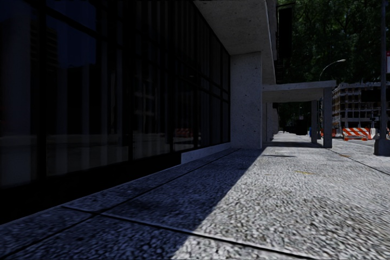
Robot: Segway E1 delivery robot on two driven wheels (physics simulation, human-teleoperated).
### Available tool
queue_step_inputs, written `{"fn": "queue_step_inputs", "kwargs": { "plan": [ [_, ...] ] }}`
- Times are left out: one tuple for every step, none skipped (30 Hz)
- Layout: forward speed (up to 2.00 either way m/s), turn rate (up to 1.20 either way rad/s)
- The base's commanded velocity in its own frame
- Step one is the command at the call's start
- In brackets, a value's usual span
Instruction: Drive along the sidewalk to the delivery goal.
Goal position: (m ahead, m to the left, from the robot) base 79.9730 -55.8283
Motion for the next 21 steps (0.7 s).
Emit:
{"fn": "queue_step_inputs", "kwargs": {
  "plan": [
    [1.55,-1.06],
    [1.56,-0.93],
    [1.57,-0.86],
    [1.57,-0.86],
    [1.57,-0.84],
    [1.57,-0.83],
    [1.57,-0.75],
    [1.57,0.0],
    [1.57,0.0],
    [1.57,0.0],
    [1.57,0.0],
    [1.57,0.0],
    [1.57,0.0],
    [1.57,0.0],
    [1.57,0.0],
    [1.57,0.0],
    [1.57,0.0],
    [1.57,0.0],
    [1.57,0.0],
    [1.57,0.0],
    [1.57,0.0]
  ]
}}
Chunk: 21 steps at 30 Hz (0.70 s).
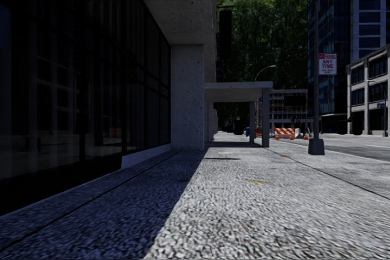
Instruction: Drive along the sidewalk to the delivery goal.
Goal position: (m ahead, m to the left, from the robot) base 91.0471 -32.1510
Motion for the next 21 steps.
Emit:
{"fn": "queue_step_inputs", "kwargs": {
  "plan": [
    [1.57,0.0],
    [1.59,0.0],
    [1.61,0.0],
    [1.61,0.0],
    [1.61,-0.06],
    [2.0,-0.12],
    [2.0,-0.19],
    [2.0,-0.23],
    [2.0,-0.23],
    [2.0,-0.24],
    [2.0,-0.25],
    [2.0,-0.29],
    [2.0,-0.33],
    [2.0,-0.33],
    [2.0,-0.39],
    [2.0,-0.41],
    [2.0,-0.42],
    [2.0,-0.42],
    [2.0,-0.42],
    [2.0,-0.42],
    [2.0,-0.42]
  ]
}}
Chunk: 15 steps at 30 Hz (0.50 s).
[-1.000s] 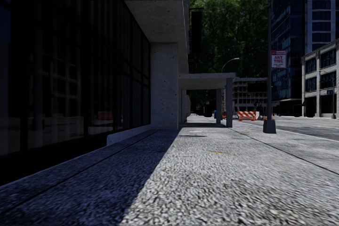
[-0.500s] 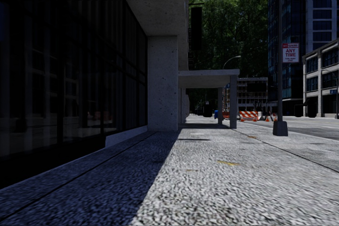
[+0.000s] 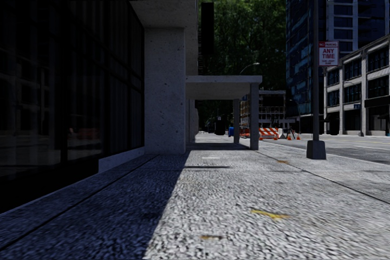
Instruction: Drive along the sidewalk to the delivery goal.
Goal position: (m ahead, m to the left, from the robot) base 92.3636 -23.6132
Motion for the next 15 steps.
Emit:
{"fn": "queue_step_inputs", "kwargs": {
  "plan": [
    [2.0,-0.42],
    [2.0,-0.42],
    [2.0,-0.42],
    [2.0,-0.42],
    [2.0,-0.42],
    [2.0,-0.41],
    [2.0,-0.4],
    [2.0,-0.4],
    [2.0,0.0],
    [2.0,0.0],
    [2.0,0.0],
    [2.0,0.0],
    [2.0,0.0],
    [2.0,0.0],
    [2.0,0.0]
  ]
}}
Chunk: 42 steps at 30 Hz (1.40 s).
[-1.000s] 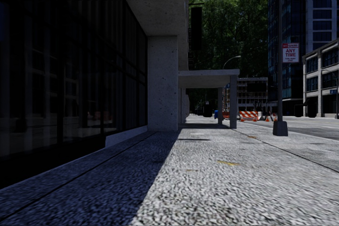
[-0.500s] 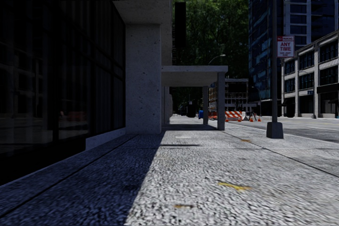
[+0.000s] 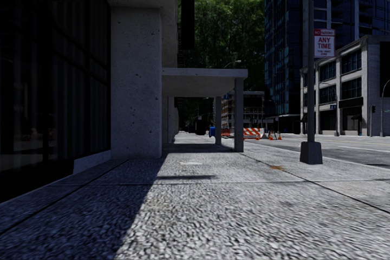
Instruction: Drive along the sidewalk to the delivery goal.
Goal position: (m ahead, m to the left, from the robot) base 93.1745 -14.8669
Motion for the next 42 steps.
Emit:
{"fn": "queue_step_inputs", "kwargs": {
  "plan": [
    [2.0,0.0],
    [2.0,0.0],
    [2.0,0.0],
    [2.0,0.0],
    [2.0,0.0],
    [2.0,0.0],
    [2.0,0.0],
    [2.0,0.0],
    [2.0,0.0],
    [2.0,0.0],
    [2.0,0.0],
    [2.0,0.0],
    [2.0,0.0],
    [2.0,0.0],
    [2.0,0.0],
    [2.0,0.0],
    [2.0,0.0],
    [2.0,0.0],
    [2.0,0.0],
    [2.0,0.0],
    [2.0,0.0],
    [2.0,0.0],
    [2.0,0.0],
    [2.0,0.0],
    [2.0,0.0],
    [2.0,0.0],
    [2.0,0.0],
    [2.0,0.0],
    [2.0,0.0],
    [2.0,0.0],
    [2.0,0.0],
    [2.0,0.0],
    [2.0,0.0],
    [2.0,0.0],
    [2.0,0.0],
    [2.0,0.0],
    [2.0,0.0],
    [2.0,0.0],
    [2.0,0.0],
    [2.0,0.0],
    [2.0,0.0],
    [2.0,0.0]
  ]
}}
